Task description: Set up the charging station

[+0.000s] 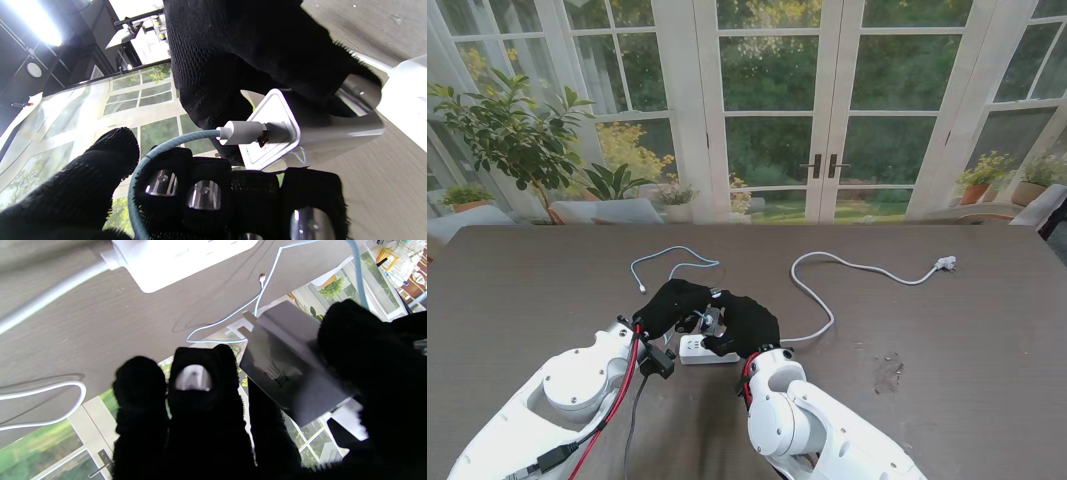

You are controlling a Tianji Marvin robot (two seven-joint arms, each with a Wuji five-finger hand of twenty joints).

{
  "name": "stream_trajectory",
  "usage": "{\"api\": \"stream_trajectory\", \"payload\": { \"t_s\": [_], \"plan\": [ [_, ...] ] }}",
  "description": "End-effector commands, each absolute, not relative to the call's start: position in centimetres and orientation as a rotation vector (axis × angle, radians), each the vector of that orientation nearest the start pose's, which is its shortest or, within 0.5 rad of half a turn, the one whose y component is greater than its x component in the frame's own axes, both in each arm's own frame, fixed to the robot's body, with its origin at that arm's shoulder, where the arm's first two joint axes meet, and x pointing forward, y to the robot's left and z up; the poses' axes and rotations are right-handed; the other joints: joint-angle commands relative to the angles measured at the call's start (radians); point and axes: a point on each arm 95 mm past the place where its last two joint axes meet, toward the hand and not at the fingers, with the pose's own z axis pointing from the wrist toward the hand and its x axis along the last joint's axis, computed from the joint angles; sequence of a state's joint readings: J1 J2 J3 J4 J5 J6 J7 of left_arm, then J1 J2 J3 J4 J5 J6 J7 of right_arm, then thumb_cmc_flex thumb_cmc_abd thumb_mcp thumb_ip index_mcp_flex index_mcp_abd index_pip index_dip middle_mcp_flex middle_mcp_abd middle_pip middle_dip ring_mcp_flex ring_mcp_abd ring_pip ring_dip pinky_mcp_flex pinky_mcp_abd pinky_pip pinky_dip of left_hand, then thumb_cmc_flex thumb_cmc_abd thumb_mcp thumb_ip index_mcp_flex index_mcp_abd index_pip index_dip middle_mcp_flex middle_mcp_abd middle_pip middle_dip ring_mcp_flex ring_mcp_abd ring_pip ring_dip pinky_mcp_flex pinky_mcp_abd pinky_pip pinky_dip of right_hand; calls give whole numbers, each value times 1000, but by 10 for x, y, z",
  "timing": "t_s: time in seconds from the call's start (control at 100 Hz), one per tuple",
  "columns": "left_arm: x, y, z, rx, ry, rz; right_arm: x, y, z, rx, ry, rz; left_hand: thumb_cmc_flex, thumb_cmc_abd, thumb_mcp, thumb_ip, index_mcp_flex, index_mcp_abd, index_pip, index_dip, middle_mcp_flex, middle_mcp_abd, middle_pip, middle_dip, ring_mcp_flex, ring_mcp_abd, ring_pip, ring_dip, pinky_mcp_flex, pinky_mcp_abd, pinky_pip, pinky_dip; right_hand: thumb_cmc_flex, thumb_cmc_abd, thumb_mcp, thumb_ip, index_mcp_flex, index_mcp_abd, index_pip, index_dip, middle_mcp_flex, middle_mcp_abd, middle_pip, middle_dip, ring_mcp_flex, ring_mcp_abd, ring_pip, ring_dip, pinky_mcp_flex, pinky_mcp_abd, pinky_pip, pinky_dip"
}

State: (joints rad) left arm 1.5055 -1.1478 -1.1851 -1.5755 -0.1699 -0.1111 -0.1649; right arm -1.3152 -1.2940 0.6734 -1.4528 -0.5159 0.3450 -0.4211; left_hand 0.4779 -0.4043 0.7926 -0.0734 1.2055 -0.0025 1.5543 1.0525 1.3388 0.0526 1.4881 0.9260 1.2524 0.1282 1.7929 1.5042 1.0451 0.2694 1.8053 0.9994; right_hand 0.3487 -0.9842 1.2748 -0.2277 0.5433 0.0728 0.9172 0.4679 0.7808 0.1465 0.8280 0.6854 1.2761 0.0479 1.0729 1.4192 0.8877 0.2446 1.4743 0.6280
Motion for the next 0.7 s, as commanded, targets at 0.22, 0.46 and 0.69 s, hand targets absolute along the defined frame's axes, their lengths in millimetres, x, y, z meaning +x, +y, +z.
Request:
{"api": "stream_trajectory", "payload": {
  "t_s": [0.22, 0.46, 0.69],
  "plan": [
    [407, -43, -309, -2245, 960, -2334, 388, 186, -338, 1550, 1140, 1798, 6, 5, -30, 12, 95, 140, 111, 1, 13, 41, 59, -9, -27, -701, 200, 66, 61, -72, 289, -7, 33, 155, 40, -10, 150, -120, 13, -20, 139, -36, 10, -16, 38, 1, 83, -719, 62, 6, 64, -9],
    [405, -43, -309, -2255, 977, -2327, 389, 185, -342, 1577, 1137, 1820, 4, 11, -38, 10, 94, 136, 105, -3, 13, 41, 56, -10, -27, -701, 200, 66, 60, -73, 289, -12, 87, 273, 40, -118, 206, -147, 179, -192, 261, -79, -11, -4, 38, 10, 114, -705, 89, 0, 57, -13],
    [403, -39, -309, -2244, 1023, -2294, 390, 184, -344, 1579, 1144, 1862, -8, 43, -73, 0, 93, 113, 59, -35, 15, 41, 2, -25, -27, -701, 200, 66, 56, -69, 289, -100, 166, 336, 33, -126, 313, -172, 255, -174, 368, -113, -21, 26, 38, -1, 142, -688, 112, -35, 49, -16]
  ]
}}
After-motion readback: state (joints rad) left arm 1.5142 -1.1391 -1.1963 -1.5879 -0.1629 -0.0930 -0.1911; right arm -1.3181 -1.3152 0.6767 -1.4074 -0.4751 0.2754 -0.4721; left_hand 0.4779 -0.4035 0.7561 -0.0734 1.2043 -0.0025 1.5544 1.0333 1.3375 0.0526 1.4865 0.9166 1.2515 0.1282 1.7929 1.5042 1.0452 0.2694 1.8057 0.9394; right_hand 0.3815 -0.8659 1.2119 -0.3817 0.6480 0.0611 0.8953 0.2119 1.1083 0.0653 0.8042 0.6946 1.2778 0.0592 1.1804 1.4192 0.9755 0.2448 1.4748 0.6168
